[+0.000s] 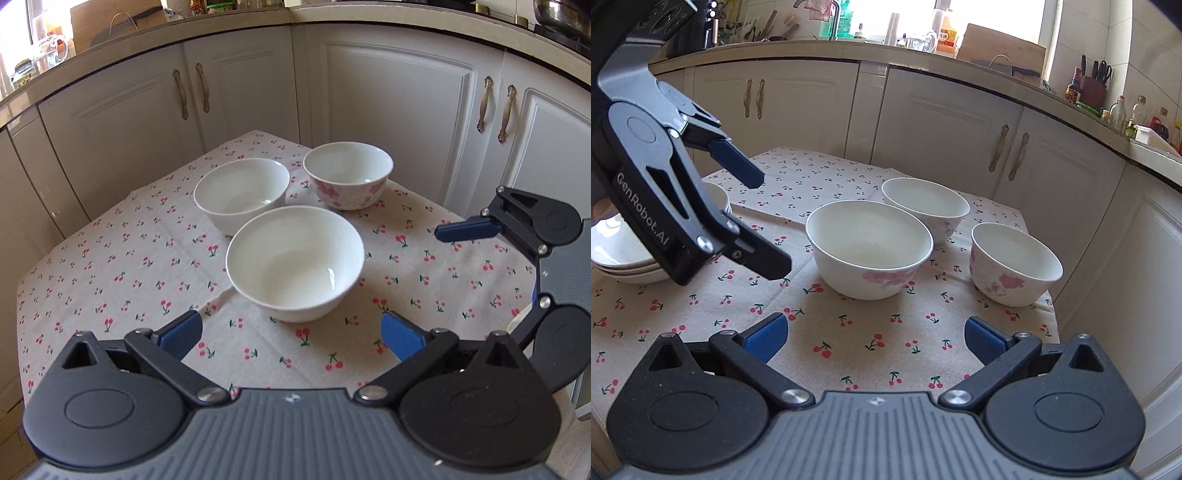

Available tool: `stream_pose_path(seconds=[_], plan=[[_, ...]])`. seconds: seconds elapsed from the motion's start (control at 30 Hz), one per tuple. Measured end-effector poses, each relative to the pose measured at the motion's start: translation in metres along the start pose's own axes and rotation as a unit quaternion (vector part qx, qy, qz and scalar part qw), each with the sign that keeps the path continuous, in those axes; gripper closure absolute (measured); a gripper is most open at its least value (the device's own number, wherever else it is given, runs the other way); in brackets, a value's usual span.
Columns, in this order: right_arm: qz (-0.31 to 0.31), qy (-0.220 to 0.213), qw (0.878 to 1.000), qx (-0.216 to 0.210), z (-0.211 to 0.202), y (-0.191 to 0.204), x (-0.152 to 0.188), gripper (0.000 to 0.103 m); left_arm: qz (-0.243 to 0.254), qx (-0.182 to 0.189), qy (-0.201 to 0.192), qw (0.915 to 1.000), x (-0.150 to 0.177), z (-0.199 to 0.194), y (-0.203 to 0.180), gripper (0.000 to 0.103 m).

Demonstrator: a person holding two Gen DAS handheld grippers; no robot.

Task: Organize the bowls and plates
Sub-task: 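Open the left gripper and move both tools toward the white bowls, then grasp a plain white bowl rim with the left gripper and lift it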

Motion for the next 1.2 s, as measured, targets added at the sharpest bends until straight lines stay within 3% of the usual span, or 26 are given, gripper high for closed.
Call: stream_pose_path(seconds=[0.23, 0.67, 0.77, 0.87, 1.07, 1.13, 1.2], plan=[[-0.001, 0.010, 1.000, -0.011, 0.025, -0.005, -0.005, 0.000, 0.007, -0.004, 0.001, 1.0000, -0.029, 0.028, 0.011, 0.001], [0.007, -0.001, 1.000, -0.014, 0.051, -0.005, -0.013, 0.000, -0.014, 0.044, 0.030, 0.9985, -0.043, 0.065, 0.031, 0.002], [0.010, -0.007, 1.000, -0.015, 0.052, -0.007, -0.015, 0.001, -0.019, 0.059, 0.033, 0.9975, -0.046, 0.068, 0.033, 0.005], [0.013, -0.010, 1.000, -0.020, 0.055, -0.007, -0.017, 0.006, -0.025, 0.068, 0.037, 0.9967, -0.048, 0.071, 0.034, 0.015], [0.012, -0.017, 0.999, -0.030, 0.055, -0.007, -0.019, 0.016, -0.025, 0.076, 0.044, 0.9958, -0.047, 0.076, 0.034, 0.017], [0.014, -0.021, 0.999, -0.033, 0.054, -0.007, -0.020, 0.017, -0.023, 0.081, 0.050, 0.9951, -0.047, 0.077, 0.033, 0.026], [0.015, -0.023, 0.999, -0.036, 0.054, -0.008, -0.021, 0.020, -0.019, 0.078, 0.053, 0.9954, -0.046, 0.079, 0.032, 0.026]])
Point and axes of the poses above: each gripper's, at about its wrist camera, not at the fingertips, and z roughly the way its jaws point, y to its left, x to its underside, the point moved 3 cm from there along z, roughly the way its jaws point, and after that the axes turned 8 degrees about -z, right-handed, at the moved point
